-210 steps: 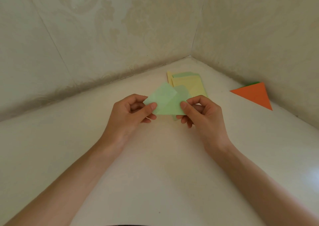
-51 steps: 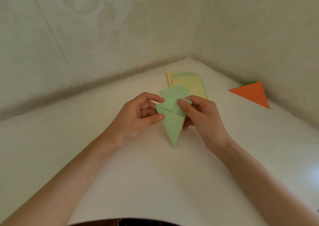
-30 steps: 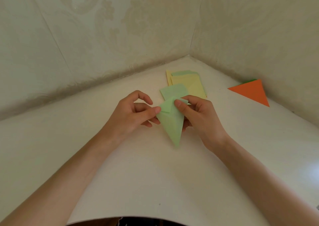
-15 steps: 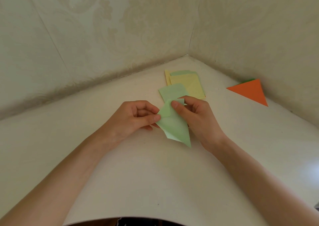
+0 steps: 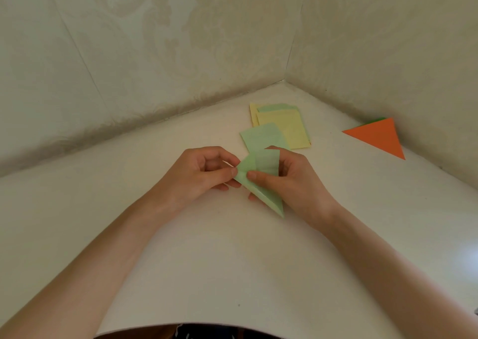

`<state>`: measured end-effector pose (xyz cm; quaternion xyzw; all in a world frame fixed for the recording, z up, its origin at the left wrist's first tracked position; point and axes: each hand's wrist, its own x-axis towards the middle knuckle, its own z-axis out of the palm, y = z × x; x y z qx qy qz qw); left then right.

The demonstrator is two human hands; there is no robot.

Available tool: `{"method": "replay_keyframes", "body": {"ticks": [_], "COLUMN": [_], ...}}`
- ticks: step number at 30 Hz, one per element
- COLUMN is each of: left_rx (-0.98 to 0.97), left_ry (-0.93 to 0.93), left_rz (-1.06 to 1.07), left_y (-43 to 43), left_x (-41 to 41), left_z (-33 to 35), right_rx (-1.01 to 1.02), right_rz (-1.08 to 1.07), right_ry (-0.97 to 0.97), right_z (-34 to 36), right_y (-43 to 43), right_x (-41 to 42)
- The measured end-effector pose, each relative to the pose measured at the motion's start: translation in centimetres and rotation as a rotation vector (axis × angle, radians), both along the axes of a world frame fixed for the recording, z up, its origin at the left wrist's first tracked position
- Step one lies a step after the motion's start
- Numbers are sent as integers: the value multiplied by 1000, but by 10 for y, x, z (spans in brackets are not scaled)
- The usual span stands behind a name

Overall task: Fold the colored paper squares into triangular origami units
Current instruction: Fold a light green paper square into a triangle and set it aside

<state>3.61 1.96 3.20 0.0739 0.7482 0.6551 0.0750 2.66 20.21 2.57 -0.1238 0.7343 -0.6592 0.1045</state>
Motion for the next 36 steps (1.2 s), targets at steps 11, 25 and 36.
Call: {"method": "replay_keyframes", "body": {"ticks": [11, 25, 36], "left_rx": [108, 63, 30], "left_ry": [0, 2, -3], "left_rz": [5, 90, 16], "left_y": [-4, -3, 4], "left_x": [-1, -2, 2], "left_z": [2, 2, 4], "right_rx": [-148, 45, 61], "right_rz": [31, -87, -182], "right_ry": [-29, 166, 136], "right_z": [4, 1, 3], "right_y": [5, 1, 1], "right_x": [-1, 1, 1]}}
